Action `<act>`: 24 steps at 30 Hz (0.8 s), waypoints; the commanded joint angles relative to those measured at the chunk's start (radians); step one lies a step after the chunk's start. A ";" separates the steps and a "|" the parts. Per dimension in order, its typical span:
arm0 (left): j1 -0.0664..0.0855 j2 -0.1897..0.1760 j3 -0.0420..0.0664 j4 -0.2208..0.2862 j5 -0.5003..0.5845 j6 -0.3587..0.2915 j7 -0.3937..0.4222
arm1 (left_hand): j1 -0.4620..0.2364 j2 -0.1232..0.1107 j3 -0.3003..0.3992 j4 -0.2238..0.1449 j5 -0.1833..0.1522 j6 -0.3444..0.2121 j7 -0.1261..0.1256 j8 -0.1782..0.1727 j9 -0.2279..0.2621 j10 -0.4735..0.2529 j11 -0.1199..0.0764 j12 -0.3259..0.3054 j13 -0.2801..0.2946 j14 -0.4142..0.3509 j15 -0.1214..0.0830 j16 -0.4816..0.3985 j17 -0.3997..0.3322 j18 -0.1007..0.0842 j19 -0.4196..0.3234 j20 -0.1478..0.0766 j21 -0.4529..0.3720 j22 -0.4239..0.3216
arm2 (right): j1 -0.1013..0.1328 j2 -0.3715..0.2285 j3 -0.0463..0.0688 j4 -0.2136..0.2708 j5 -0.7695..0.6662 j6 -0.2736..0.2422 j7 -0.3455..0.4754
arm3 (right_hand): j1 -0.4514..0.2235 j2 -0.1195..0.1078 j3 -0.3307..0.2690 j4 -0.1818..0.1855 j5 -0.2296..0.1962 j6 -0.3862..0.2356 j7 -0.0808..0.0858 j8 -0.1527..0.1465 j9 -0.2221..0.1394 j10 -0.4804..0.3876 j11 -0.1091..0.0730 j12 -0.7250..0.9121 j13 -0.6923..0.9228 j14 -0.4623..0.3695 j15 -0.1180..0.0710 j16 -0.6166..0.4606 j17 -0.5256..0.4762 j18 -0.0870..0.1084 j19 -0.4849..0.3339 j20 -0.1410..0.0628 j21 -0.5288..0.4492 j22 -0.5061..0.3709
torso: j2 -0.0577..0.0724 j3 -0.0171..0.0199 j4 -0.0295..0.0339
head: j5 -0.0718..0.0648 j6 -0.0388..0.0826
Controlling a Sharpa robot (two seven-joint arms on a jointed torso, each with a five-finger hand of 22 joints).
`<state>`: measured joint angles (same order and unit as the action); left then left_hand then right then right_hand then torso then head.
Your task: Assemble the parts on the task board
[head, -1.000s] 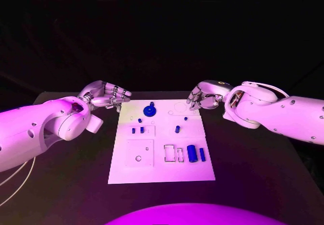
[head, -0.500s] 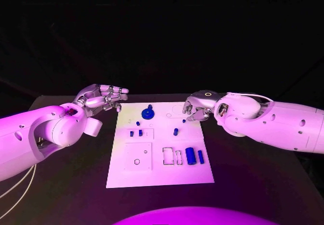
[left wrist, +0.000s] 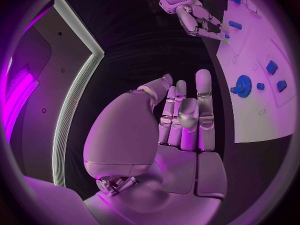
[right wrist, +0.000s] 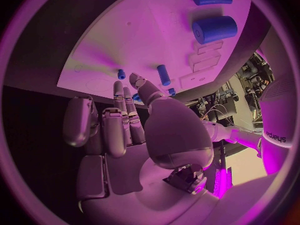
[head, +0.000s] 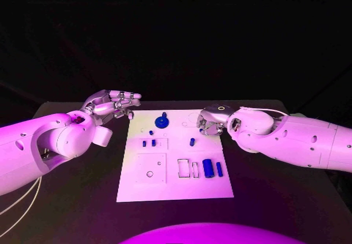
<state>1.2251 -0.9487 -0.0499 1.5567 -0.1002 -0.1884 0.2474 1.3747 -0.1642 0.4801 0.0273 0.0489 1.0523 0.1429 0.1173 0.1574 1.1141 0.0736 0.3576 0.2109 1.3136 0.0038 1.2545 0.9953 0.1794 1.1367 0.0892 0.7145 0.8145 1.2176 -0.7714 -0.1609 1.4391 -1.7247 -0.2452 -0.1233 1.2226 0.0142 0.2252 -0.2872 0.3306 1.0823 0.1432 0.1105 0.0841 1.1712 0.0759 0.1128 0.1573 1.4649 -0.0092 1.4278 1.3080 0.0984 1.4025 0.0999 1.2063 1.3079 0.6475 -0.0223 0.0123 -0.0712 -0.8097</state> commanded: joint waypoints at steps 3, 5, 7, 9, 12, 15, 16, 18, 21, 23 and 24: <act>0.000 -0.002 0.000 0.005 0.017 0.024 0.013 | -0.002 0.007 -0.008 0.001 -0.001 -0.008 0.005 -0.006 -0.002 -0.011 0.002 0.008 0.002 -0.006 0.000 -0.005 -0.001 0.004 0.006 0.002 -0.005 -0.002 | -0.006 0.010 0.000 -0.017 -0.018 -0.013 -0.006 | -0.003 -0.009 0.030 0.000 -0.014 0.011 0.000 -0.008 0.002 0.001 0.003 -0.006 -0.002 0.063 0.007 0.006 0.036 -0.018 0.002 0.000 0.006 0.026 | -0.001 -0.0005 0.0001 | 0.002 -0.005; 0.000 -0.002 0.000 0.006 0.017 0.024 0.012 | -0.002 0.007 -0.009 0.001 -0.001 -0.009 0.006 -0.007 -0.002 -0.013 0.003 0.009 0.002 -0.007 0.000 -0.005 -0.001 0.004 0.007 0.002 -0.006 -0.003 | -0.008 0.014 0.000 -0.022 -0.018 -0.013 -0.005 | -0.004 -0.010 0.037 0.001 -0.015 0.012 0.000 -0.009 0.003 0.000 0.003 -0.007 -0.003 0.063 0.007 0.007 0.037 -0.018 0.002 0.000 0.007 0.027 | -0.001 -0.0006 -0.0002 | 0.003 -0.007; 0.000 -0.003 0.000 0.006 0.017 0.025 0.010 | -0.002 0.007 -0.010 0.001 -0.001 -0.010 0.006 -0.007 -0.003 -0.014 0.004 0.009 0.002 -0.007 0.001 -0.005 -0.002 0.004 0.007 0.002 -0.007 -0.004 | -0.008 0.018 0.000 -0.026 -0.018 -0.012 -0.005 | -0.006 -0.011 0.058 0.002 -0.018 0.016 0.000 -0.010 0.004 0.002 0.004 -0.008 -0.004 0.062 0.007 0.008 0.037 -0.019 0.002 0.000 0.009 0.029 | -0.001 -0.0003 -0.0011 | 0.005 -0.008; 0.000 -0.002 0.000 0.006 0.017 0.026 0.009 | -0.002 0.007 -0.010 0.001 -0.001 -0.012 0.007 -0.008 -0.003 -0.016 0.004 0.010 0.003 -0.007 0.001 -0.005 -0.002 0.004 0.008 0.002 -0.008 -0.005 | -0.009 0.022 0.000 -0.031 -0.018 -0.012 -0.004 | -0.006 -0.011 0.064 0.002 -0.019 0.018 0.000 -0.010 0.005 0.002 0.004 -0.008 -0.004 0.063 0.007 0.009 0.038 -0.019 0.002 0.001 0.009 0.030 | -0.001 -0.0001 -0.0005 | 0.005 -0.009; 0.000 -0.002 0.000 0.007 0.018 0.027 0.006 | -0.001 0.007 -0.011 0.001 -0.001 -0.013 0.008 -0.009 -0.004 -0.018 0.005 0.011 0.003 -0.008 0.001 -0.005 -0.002 0.004 0.008 0.003 -0.009 -0.006 | -0.009 0.027 0.000 -0.038 -0.018 -0.011 -0.004 | -0.007 -0.012 0.070 0.003 -0.020 0.018 0.001 -0.010 0.005 0.003 0.003 -0.008 -0.005 0.063 0.007 0.009 0.039 -0.019 0.002 0.001 0.010 0.032 | -0.002 -0.0002 -0.0003 | 0.005 -0.010; 0.000 -0.003 0.000 0.008 0.018 0.027 0.003 | 0.000 0.008 -0.012 0.001 -0.001 -0.015 0.009 -0.011 -0.004 -0.020 0.005 0.012 0.004 -0.008 0.002 -0.005 -0.002 0.004 0.009 0.003 -0.011 -0.007 | -0.010 0.031 0.000 -0.047 -0.019 -0.011 -0.005 | -0.009 -0.014 0.082 0.004 -0.022 0.020 0.001 -0.011 0.006 0.003 0.004 -0.009 -0.005 0.063 0.007 0.011 0.040 -0.019 0.002 0.001 0.011 0.033 | -0.001 -0.0003 -0.0009 | 0.006 -0.012; 0.000 -0.004 0.000 0.008 0.018 0.027 0.002 | 0.000 0.008 -0.013 0.001 -0.001 -0.017 0.009 -0.011 -0.005 -0.022 0.006 0.013 0.004 -0.008 0.002 -0.005 -0.003 0.004 0.010 0.003 -0.012 -0.008 | -0.010 0.032 0.000 -0.050 -0.020 -0.011 -0.006 | -0.009 -0.014 0.083 0.004 -0.022 0.020 0.001 -0.011 0.006 0.003 0.004 -0.009 -0.005 0.063 0.007 0.011 0.040 -0.019 0.002 0.001 0.011 0.033 | -0.001 -0.0002 -0.0009 | 0.006 -0.013; 0.000 -0.004 0.000 0.008 0.018 0.027 0.001 | 0.000 0.008 -0.013 0.001 -0.001 -0.017 0.010 -0.012 -0.005 -0.023 0.006 0.013 0.004 -0.008 0.003 -0.005 -0.003 0.004 0.010 0.004 -0.012 -0.008 | -0.010 0.034 0.000 -0.056 -0.021 -0.011 -0.007 | -0.011 -0.015 0.090 0.004 -0.023 0.020 0.002 -0.013 0.006 0.002 0.004 -0.010 -0.006 0.063 0.008 0.012 0.041 -0.019 0.002 0.001 0.012 0.034 | -0.002 -0.0005 -0.0005 | 0.005 -0.013; 0.000 -0.004 0.000 0.008 0.018 0.028 -0.002 | 0.000 0.008 -0.014 0.001 -0.001 -0.018 0.010 -0.012 -0.005 -0.024 0.007 0.014 0.004 -0.009 0.003 -0.005 -0.003 0.004 0.010 0.004 -0.013 -0.009 | -0.010 0.037 0.001 -0.062 -0.023 -0.009 -0.007 | -0.011 -0.016 0.091 0.004 -0.023 0.020 0.002 -0.013 0.006 0.002 0.004 -0.010 -0.006 0.063 0.008 0.011 0.041 -0.019 0.002 0.001 0.012 0.034 | -0.002 -0.0004 -0.0002 | 0.007 -0.015; 0.000 -0.004 0.000 0.008 0.018 0.029 -0.004 | 0.000 0.008 -0.015 0.001 -0.001 -0.019 0.011 -0.013 -0.006 -0.026 0.007 0.014 0.005 -0.009 0.003 -0.005 -0.004 0.004 0.011 0.004 -0.014 -0.009 | -0.010 0.039 0.001 -0.065 -0.024 -0.007 -0.006 | -0.013 -0.019 0.095 0.004 -0.025 0.019 0.002 -0.014 0.006 0.002 0.004 -0.010 -0.007 0.063 0.008 0.011 0.040 -0.019 0.001 0.001 0.010 0.034 | -0.001 -0.0003 -0.0003 | 0.005 -0.015; 0.000 -0.004 0.000 0.008 0.018 0.029 -0.005 | 0.000 0.008 -0.015 0.001 -0.001 -0.019 0.011 -0.013 -0.006 -0.026 0.007 0.014 0.005 -0.009 0.003 -0.005 -0.004 0.004 0.011 0.004 -0.014 -0.009 | -0.011 0.041 0.001 -0.067 -0.024 -0.005 -0.005 | -0.015 -0.021 0.097 0.004 -0.026 0.019 0.003 -0.015 0.006 0.002 0.005 -0.011 -0.007 0.063 0.008 0.011 0.039 -0.018 0.000 0.001 0.009 0.033 | -0.001 -0.0001 -0.0003 | 0.006 -0.016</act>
<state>1.2250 -0.9527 -0.0500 1.5618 -0.0875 -0.1806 0.2428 1.3748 -0.1642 0.4692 0.0271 0.0489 1.0413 0.1535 0.1093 0.1531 1.0944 0.0790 0.3681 0.2142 1.3103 0.0072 1.2546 0.9924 0.1793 1.1403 0.0929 0.7064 0.8068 1.2080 -0.7332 -0.1607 1.3744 -1.7327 -0.2495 -0.1231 1.2082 -0.0002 0.3164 -0.2840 0.3114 1.0954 0.1444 0.1000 0.0895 1.1712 0.0759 0.1080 0.1516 1.4648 -0.0092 1.4355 1.3077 0.0987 1.4024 0.1000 1.2147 1.3077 0.6460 -0.0226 0.0117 -0.0652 -0.8243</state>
